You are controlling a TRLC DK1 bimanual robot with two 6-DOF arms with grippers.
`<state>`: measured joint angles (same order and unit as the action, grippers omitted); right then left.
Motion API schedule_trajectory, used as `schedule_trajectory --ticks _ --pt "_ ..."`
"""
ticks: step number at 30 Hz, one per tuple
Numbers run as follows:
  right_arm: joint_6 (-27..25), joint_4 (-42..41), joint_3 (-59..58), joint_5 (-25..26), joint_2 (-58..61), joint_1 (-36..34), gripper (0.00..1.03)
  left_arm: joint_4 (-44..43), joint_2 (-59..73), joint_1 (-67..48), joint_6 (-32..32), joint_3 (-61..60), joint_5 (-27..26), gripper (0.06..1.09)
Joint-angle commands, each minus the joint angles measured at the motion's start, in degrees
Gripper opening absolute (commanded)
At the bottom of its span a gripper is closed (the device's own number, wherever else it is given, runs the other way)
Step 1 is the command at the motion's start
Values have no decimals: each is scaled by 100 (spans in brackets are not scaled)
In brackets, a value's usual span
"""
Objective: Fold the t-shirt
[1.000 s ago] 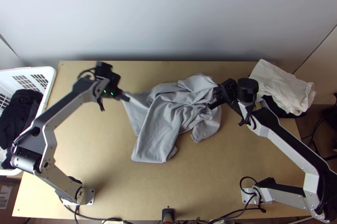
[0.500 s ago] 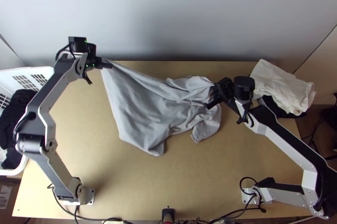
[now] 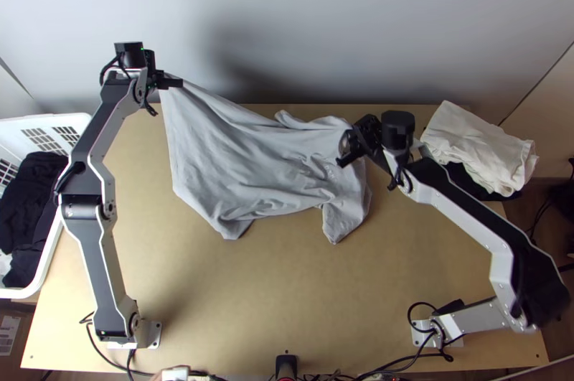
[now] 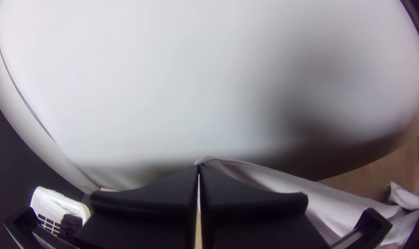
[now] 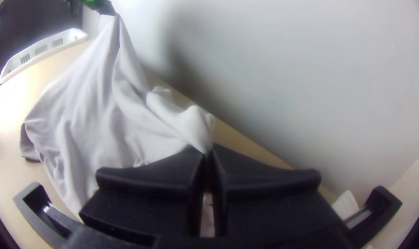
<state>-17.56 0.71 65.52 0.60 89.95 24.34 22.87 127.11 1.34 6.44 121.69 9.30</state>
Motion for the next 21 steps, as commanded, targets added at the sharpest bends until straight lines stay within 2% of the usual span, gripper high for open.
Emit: schedule_trajectory --ticks 1,3,4,5,6,8,9,10,11,13,14,15,21 --pt "315 -115 585 1 796 -52 3 683 376 -143 -81 637 63 39" --pt "447 -124 629 1 928 -52 3 1167 227 -231 -169 496 -77 42" --pt "455 -141 629 1 980 -43 4 1307 112 -249 -257 364 -227 48" --pt "508 -220 611 1 1016 -34 10 1518 24 -249 -415 320 -491 57" --pt "596 -264 603 1 1059 -34 18 1808 -55 -249 -547 312 -842 72" --pt "666 -326 603 1 1130 -34 32 2230 -327 -205 -626 153 -2248 100" --pt "710 -343 603 1 1156 -34 41 2257 -512 -170 -705 -5 -2925 105" --pt "754 -343 603 1 1174 -34 50 2327 -687 -178 -784 -128 -3250 105" --pt "807 -343 594 1 1174 -34 57 2424 -890 -214 -776 -260 -3329 105" --pt "921 -300 568 10 1130 -43 75 2432 -1364 -337 -749 -664 -3338 105" --pt "948 -264 532 10 1077 -43 87 2441 -1593 -389 -749 -866 -3338 105" --pt "983 -256 480 10 998 -43 94 2441 -1821 -442 -723 -1086 -3338 105" --pt "1044 -97 110 1 286 -61 97 2485 -3184 -714 -617 -2606 -3312 105"
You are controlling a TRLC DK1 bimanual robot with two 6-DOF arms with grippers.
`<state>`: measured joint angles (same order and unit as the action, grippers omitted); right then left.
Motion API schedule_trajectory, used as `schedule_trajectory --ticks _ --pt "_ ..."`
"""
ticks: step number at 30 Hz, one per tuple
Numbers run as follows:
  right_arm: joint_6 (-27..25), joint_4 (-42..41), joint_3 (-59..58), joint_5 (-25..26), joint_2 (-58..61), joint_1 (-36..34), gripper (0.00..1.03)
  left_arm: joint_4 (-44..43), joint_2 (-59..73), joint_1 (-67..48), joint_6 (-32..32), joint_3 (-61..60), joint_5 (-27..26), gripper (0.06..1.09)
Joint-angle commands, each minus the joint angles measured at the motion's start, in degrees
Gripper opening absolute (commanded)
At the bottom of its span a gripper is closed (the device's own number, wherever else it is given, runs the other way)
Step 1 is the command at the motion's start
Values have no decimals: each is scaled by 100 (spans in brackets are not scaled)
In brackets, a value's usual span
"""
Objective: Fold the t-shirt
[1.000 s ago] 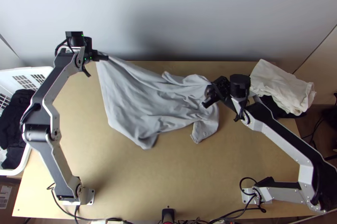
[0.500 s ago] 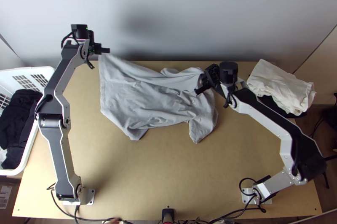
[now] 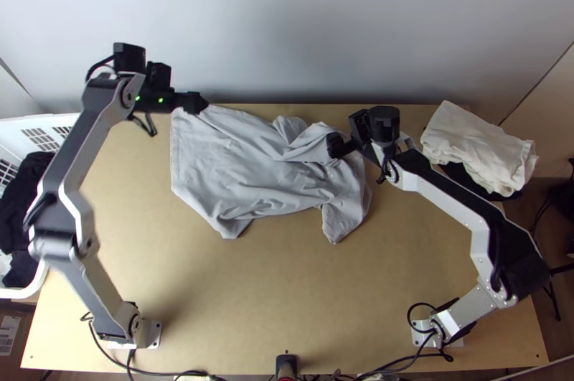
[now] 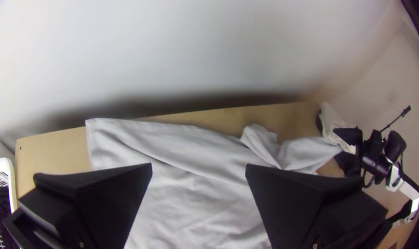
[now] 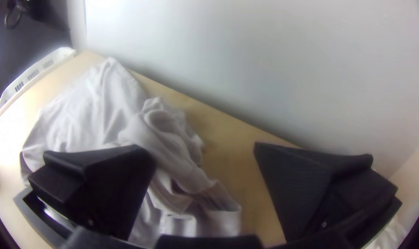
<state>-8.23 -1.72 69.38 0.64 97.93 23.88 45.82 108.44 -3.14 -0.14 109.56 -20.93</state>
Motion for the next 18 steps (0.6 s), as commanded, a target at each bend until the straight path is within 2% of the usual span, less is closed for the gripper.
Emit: schedule_trajectory --ticks 1,8,14,18 --pt "111 312 -303 -3 -617 -6 97 234 -1545 -310 67 -1675 -289 105" --pt "208 1683 -602 -12 -1417 161 97 340 -3110 -706 313 -3564 -69 104" --pt "234 2351 -1261 -117 -2287 284 98 674 -4024 -917 357 -4549 71 104" --pt "190 3177 -1472 -434 -2665 495 98 832 -4455 -961 366 -5137 186 104"
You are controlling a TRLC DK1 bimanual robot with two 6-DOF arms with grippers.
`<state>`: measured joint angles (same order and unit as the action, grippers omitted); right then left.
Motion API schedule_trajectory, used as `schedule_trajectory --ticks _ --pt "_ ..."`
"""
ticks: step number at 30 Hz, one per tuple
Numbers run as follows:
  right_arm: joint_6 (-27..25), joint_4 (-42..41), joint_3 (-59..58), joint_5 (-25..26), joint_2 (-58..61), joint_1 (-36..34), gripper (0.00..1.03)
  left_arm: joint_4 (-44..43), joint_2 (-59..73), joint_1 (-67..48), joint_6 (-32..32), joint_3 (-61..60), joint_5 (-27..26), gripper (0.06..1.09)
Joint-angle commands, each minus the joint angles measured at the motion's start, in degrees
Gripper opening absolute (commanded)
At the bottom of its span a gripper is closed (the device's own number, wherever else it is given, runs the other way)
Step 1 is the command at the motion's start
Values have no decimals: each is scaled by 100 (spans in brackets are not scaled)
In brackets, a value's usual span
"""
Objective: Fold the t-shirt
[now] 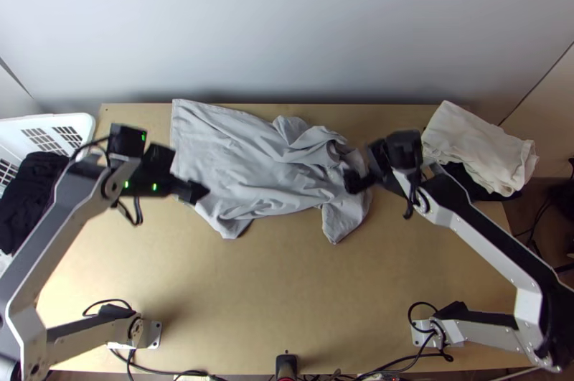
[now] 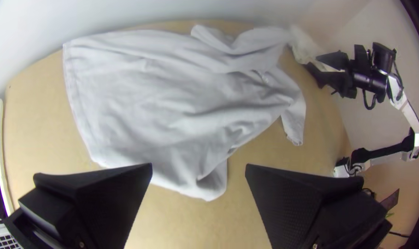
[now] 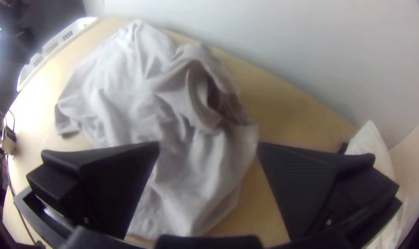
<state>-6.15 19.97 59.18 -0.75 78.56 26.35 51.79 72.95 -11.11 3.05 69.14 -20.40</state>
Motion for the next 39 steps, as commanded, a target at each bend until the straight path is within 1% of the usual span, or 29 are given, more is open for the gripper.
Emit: schedule_trajectory --ticks 1,3,8,14,16,23,26,27,31,35,37,39 --pt "-18 1211 -530 -338 -825 371 98 253 -1019 -181 64 -1245 133 104" --pt "-35 1422 -785 -390 -1010 617 98 279 -1186 -189 64 -1500 151 104" --pt "-70 1361 -1427 -390 -1106 1127 98 288 -1441 -198 47 -2019 168 104" --pt "-228 1238 -1576 -390 -852 1584 98 279 -1564 -154 47 -2370 318 104" --pt "-272 1123 -1576 -390 -667 1672 96 253 -1564 -119 38 -2458 353 104" --pt "-185 631 -1594 -390 133 1804 96 217 -1591 -22 38 -2573 388 104" --pt "-105 394 -1681 -390 282 1848 93 217 -1591 4 55 -2581 406 104" --pt "-88 341 -1699 -382 300 1848 90 209 -1591 22 64 -2581 406 104" --pt "-97 201 -1717 -373 370 1742 69 77 -1503 22 64 -2661 406 104" --pt "-158 86 -1725 -329 493 1549 50 -108 -1283 13 29 -2678 397 104" --pt "-185 34 -1699 -320 528 1470 32 -213 -1142 -5 3 -2643 397 104" --pt "-185 7 -1629 -320 528 1434 10 -292 -967 -31 -59 -2573 397 104"
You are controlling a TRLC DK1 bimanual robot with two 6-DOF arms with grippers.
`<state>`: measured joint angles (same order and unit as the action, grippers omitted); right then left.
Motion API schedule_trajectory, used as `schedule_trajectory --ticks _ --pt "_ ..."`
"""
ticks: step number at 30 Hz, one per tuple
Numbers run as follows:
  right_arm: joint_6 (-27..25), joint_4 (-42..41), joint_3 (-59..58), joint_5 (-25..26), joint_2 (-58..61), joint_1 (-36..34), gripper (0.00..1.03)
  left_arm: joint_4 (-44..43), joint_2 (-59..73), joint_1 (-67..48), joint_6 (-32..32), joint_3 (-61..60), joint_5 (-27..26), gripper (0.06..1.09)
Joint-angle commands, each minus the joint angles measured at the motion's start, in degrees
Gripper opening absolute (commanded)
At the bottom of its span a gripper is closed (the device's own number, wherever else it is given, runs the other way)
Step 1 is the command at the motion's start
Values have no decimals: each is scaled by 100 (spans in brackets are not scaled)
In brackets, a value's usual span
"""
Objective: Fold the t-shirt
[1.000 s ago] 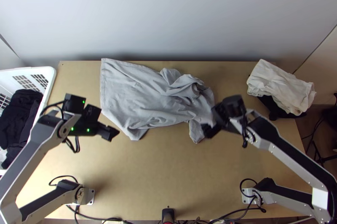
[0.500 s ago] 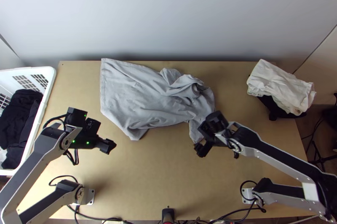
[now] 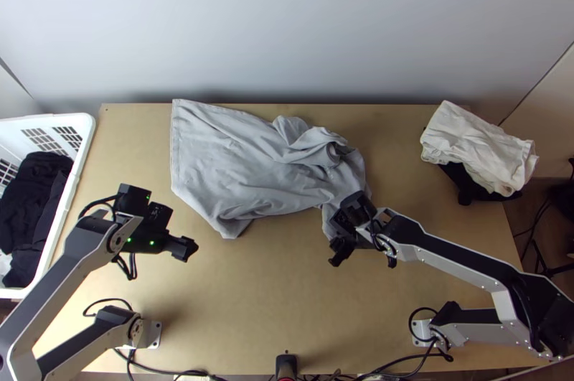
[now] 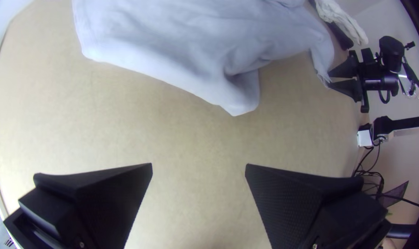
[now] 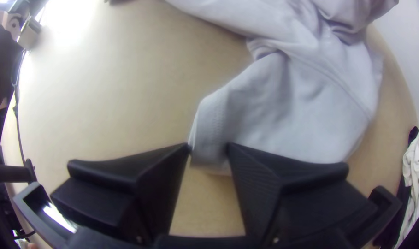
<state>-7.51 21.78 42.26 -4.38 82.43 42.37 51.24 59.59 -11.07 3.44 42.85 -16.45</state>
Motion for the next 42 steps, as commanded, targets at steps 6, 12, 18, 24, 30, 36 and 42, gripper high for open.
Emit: schedule_trajectory --ticks 6,12,18,24,30,36,42 --pt "-84 -69 441 43 -26 -308 3 -352 817 -246 -177 443 -8 104" --pt "-242 371 872 34 -157 -475 3 -563 1327 -510 -309 707 -8 104" --pt "-286 731 1197 34 -289 -607 3 -914 1942 -651 -555 883 -113 104" --pt "-409 1074 1346 34 -518 -704 3 -1319 2628 -809 -705 1085 -148 103" --pt "-524 1188 1373 34 -781 -862 3 -1424 3199 -835 -731 1366 -315 81" --pt "-515 1188 1346 34 -869 -932 3 -1433 3252 -827 -731 1551 -500 14" --pt "-471 1188 1364 25 -887 -959 3 -1284 2540 -580 -678 1709 -500 9"
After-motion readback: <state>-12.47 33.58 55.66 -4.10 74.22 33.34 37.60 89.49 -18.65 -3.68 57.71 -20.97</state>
